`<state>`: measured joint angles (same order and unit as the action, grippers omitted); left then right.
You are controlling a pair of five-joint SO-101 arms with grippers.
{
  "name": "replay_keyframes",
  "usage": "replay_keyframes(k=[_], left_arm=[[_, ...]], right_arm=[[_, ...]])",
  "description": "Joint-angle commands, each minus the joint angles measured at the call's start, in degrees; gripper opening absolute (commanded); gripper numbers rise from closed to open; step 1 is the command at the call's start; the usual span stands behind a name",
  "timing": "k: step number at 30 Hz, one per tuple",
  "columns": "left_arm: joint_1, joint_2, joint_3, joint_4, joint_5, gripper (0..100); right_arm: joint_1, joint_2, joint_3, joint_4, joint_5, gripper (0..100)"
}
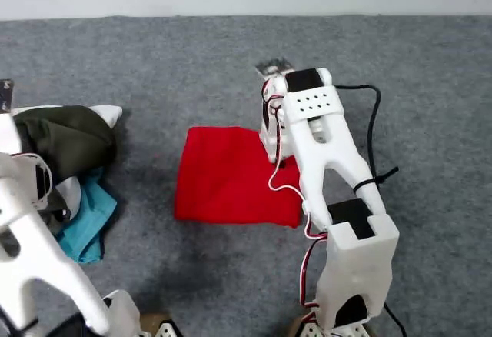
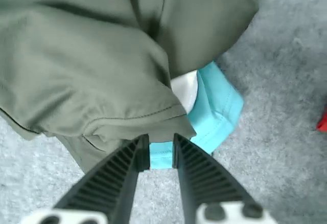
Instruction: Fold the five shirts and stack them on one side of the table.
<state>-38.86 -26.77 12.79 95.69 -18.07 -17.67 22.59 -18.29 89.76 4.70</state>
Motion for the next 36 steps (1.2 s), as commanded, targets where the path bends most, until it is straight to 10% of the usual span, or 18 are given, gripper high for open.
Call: replay_keyframes(k=[1, 7, 18, 36], left_arm=[[2.7, -5.6, 1.3, -0.2, 0.5, 8], [3.7, -12.3, 8.5, -0.2, 0.5, 8], [3.7, -24.9, 19.7, -0.2, 0.4, 8], [3.7, -26.0, 20.3, -0.2, 0.3, 8]], right_arm=[[0.9, -0.3, -0.3, -11.3, 2.0, 18.7], [2.0, 0.1, -0.4, -14.5, 4.6, 4.9], [0.1, 0.1, -5.8, 13.4, -5.5, 28.8], [-7.1, 15.6, 4.7, 2.9, -8.6, 28.1]])
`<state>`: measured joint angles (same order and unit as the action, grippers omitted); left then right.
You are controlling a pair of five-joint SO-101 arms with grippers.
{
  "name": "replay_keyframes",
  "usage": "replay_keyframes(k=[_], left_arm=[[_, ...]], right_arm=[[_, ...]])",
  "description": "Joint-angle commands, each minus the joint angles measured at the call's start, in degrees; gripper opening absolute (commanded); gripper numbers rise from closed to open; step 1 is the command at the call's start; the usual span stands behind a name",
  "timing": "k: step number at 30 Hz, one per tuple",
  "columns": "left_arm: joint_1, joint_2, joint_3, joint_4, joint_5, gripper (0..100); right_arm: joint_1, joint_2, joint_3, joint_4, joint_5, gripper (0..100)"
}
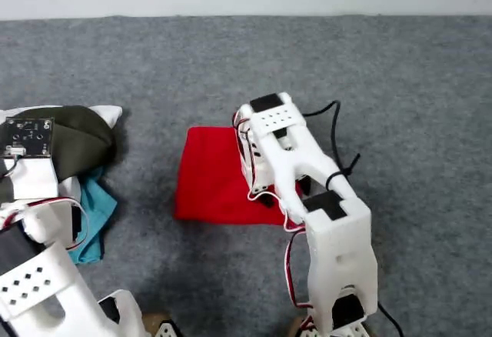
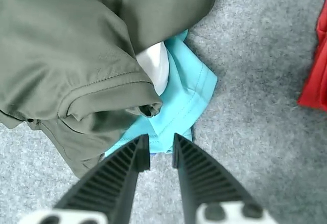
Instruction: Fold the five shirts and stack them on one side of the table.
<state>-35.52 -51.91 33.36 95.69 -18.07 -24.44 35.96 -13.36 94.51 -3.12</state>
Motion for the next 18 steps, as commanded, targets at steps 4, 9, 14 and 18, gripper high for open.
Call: replay_keyframes(k=[4, 9, 14, 18], left_arm=[[0.4, -0.9, -0.3, -0.2, 0.3, 8], [0.4, -0.9, -0.3, -0.1, 0.3, 8], [0.4, -1.1, -0.3, -0.1, 0.2, 8], [0.4, -1.2, -0.3, -0.1, 0.2, 8]], right_arm=[[1.0, 6.4, -0.8, -3.0, -0.3, 18.1], [4.5, 6.6, -1.2, -3.1, 6.2, 0.4], [8.7, 1.3, -0.9, -0.7, 9.0, 1.1], [10.9, -5.7, -0.8, 2.3, 16.4, 1.1]])
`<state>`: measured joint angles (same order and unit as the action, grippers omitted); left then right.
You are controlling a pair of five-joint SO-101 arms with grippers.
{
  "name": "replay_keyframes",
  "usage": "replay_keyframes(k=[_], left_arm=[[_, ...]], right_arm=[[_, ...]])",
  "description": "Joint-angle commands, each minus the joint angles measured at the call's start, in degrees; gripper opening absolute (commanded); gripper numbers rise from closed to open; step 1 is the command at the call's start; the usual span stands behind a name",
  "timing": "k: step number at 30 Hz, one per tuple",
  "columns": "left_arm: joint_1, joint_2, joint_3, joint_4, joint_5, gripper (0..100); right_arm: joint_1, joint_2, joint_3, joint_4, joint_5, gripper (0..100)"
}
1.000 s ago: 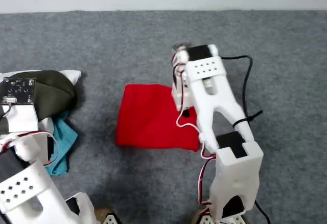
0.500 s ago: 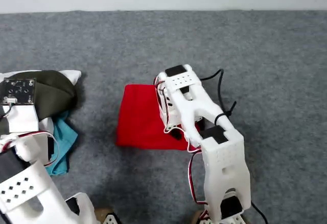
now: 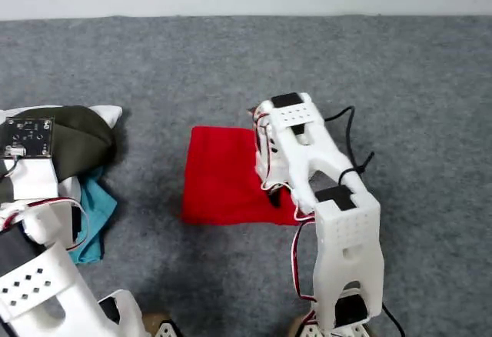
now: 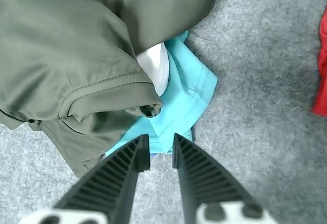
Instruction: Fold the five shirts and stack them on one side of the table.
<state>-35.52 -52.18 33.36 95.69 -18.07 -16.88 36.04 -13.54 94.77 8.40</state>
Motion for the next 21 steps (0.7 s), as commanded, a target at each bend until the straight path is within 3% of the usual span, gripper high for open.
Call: replay_keyframes(k=[1, 3, 7, 12, 15, 21], left_arm=[[0.5, -1.0, -0.3, -0.1, 0.2, 8], [0.6, -1.0, -0.2, -0.1, 0.2, 8], [0.7, -1.0, 1.0, -0.3, 0.2, 8], [0.7, -1.1, 2.6, -0.2, 0.1, 8], [0.7, -1.1, 2.3, -0.2, 0.1, 8], [0.6, -1.1, 2.4, 0.3, 0.2, 8]], right_arm=[[4.5, -7.2, -0.6, 2.2, 7.9, 1.1], [7.8, -9.0, -0.8, 1.7, 16.2, 1.1], [14.3, -7.4, -1.0, -2.5, 40.4, 1.1], [17.3, -7.0, -3.6, -10.0, 65.9, 1.0], [16.0, -6.9, -6.6, -15.8, 72.0, 1.0], [12.1, -7.3, -7.1, -25.0, 72.2, 2.5]])
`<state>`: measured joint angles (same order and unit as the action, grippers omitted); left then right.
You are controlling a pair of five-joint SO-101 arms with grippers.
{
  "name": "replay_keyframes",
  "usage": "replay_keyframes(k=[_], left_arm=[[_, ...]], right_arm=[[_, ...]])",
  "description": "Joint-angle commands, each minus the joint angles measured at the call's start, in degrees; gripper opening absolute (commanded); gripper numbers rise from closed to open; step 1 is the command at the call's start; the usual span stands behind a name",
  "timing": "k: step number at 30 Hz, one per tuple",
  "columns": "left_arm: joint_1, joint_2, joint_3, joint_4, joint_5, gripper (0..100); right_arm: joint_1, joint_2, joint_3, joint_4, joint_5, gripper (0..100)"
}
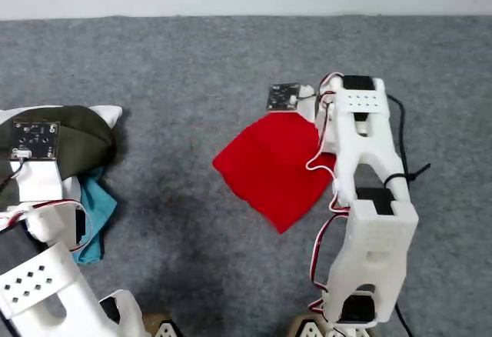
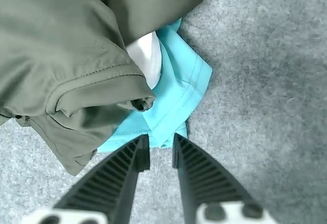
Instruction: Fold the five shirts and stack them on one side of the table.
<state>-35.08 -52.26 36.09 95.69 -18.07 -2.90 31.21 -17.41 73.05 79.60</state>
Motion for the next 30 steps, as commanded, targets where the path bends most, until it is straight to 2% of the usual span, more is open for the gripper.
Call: replay_keyframes(k=[1, 4, 6, 11, 14, 19, 25, 30], left_arm=[[0.0, -1.0, -0.3, 0.3, 0.2, 8], [0.0, -1.0, -0.1, 0.3, 0.2, 8], [-0.1, -1.0, -0.1, 0.3, 0.2, 8], [-0.1, -1.0, 0.0, 0.3, 0.2, 8], [-0.1, -1.0, 0.0, 0.3, 0.2, 8], [-0.1, -1.0, 0.0, 0.3, 0.2, 8], [-0.1, -1.0, 0.0, 0.3, 0.2, 8], [-0.1, -0.8, 0.0, 0.2, 0.1, 8]], right_arm=[[-2.2, -2.8, -3.3, -3.4, 0.7, 3.7], [-2.2, -4.7, -4.4, 0.4, -5.7, 9.5], [-2.2, -6.5, -5.0, 1.9, -13.5, 13.8], [-2.3, -12.1, -9.1, 6.5, -43.6, 19.1], [-4.2, -15.1, -9.1, 12.7, -62.1, 20.6], [-7.9, -16.6, -9.1, 22.7, -87.2, 24.3], [-11.7, -16.7, -9.0, 29.8, -107.6, 29.9], [-12.1, -15.9, -6.9, 27.3, -115.7, 35.5]])
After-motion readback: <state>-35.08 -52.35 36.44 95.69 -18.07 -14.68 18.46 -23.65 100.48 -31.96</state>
